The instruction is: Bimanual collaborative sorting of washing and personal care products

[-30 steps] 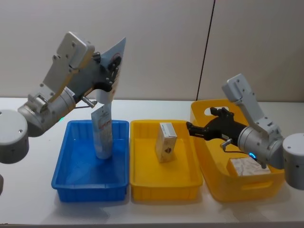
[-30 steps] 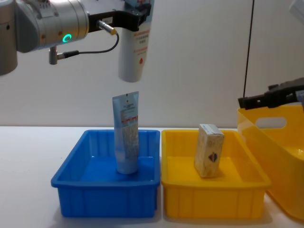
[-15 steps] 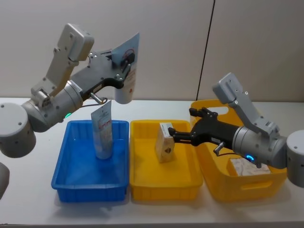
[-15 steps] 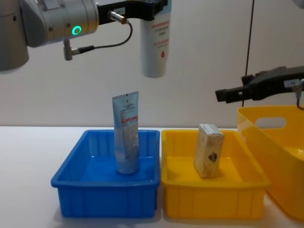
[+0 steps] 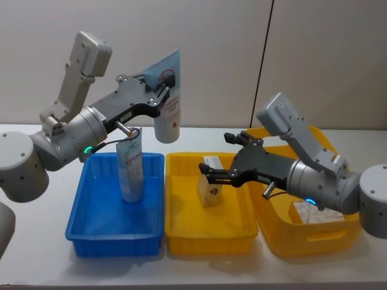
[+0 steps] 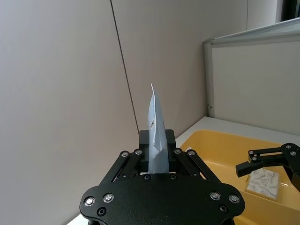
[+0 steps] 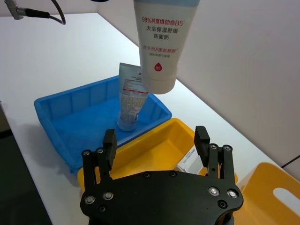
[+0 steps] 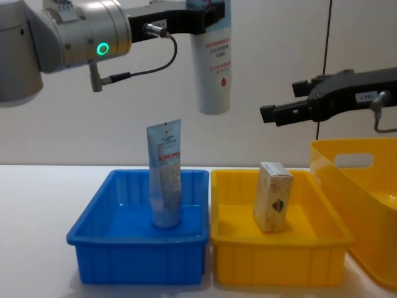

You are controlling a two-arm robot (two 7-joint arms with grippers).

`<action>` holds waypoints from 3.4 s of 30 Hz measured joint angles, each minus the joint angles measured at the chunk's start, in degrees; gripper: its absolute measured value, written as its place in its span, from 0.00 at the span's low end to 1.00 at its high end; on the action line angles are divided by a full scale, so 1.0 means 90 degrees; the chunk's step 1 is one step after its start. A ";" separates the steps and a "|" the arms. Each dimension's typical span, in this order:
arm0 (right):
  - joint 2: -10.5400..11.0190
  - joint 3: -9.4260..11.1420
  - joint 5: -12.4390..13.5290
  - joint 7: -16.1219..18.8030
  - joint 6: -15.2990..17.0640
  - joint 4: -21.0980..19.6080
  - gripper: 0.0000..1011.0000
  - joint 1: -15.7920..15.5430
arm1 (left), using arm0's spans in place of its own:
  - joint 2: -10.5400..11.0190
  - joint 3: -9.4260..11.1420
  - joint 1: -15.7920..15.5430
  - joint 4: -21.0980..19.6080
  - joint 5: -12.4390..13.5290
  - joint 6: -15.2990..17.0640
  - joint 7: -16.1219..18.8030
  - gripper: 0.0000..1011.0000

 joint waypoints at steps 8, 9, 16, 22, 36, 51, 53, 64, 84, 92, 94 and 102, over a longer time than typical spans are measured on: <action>-0.0020 -0.0090 -0.0233 -0.0362 -0.0017 -0.0060 0.99 -0.0009 | 0.0030 -0.0045 0.0019 0.0027 -0.0115 0.0169 0.0106 0.17; -0.0020 -0.0090 -0.0233 -0.0362 -0.0017 -0.0060 0.99 -0.0009 | 0.0042 -0.0048 0.0023 0.0027 -0.0128 0.0197 0.0132 0.17; -0.0057 -0.0141 -0.0347 -0.0608 0.0006 -0.0016 0.99 -0.0010 | 0.0061 -0.0041 0.0027 0.0012 -0.0187 0.0298 0.0177 0.17; -0.0108 -0.0187 -0.0358 -0.0713 0.0011 0.0010 0.99 0.0000 | 0.0060 -0.0001 0.0028 0.0014 -0.0270 0.0380 0.0164 0.17; -0.0304 -0.0309 -0.0353 -0.0929 -0.0050 0.0245 0.99 0.0104 | 0.0045 0.0090 0.0047 0.0079 -0.0472 0.0440 0.0009 0.17; -0.0628 -0.0441 -0.0155 -0.1018 -0.0042 0.0606 0.99 0.0228 | 0.0032 0.0187 0.0087 0.0113 -0.0593 0.0329 -0.0075 0.17; -0.0659 -0.0451 -0.0137 -0.1018 -0.0040 0.0635 0.99 0.0239 | 0.0034 0.0194 0.0093 0.0113 -0.0602 0.0318 -0.0079 0.17; -0.0843 -0.0543 -0.0096 -0.1189 -0.0053 0.0789 0.99 0.0309 | 0.0060 0.0260 0.0160 0.0053 -0.0675 0.0288 -0.0082 0.17; -0.1237 -0.0764 -0.0398 -0.1577 -0.0248 0.1330 0.99 0.0583 | 0.0175 0.0362 0.0315 -0.0171 -0.0774 0.0352 0.0031 0.17; -0.1394 -0.0797 -0.0447 -0.1594 -0.0249 0.1587 0.99 0.0711 | 0.0207 0.0381 0.0323 -0.0196 -0.0822 0.0353 0.0033 0.17; -0.1419 -0.0801 -0.0452 -0.1596 -0.0248 0.1632 0.99 0.0731 | 0.0212 0.0385 0.0324 -0.0199 -0.0828 0.0353 0.0033 0.17; -0.1509 -0.0815 -0.0479 -0.1600 -0.0239 0.1775 0.81 0.0798 | 0.0228 0.0394 0.0329 -0.0212 -0.0854 0.0353 0.0033 0.17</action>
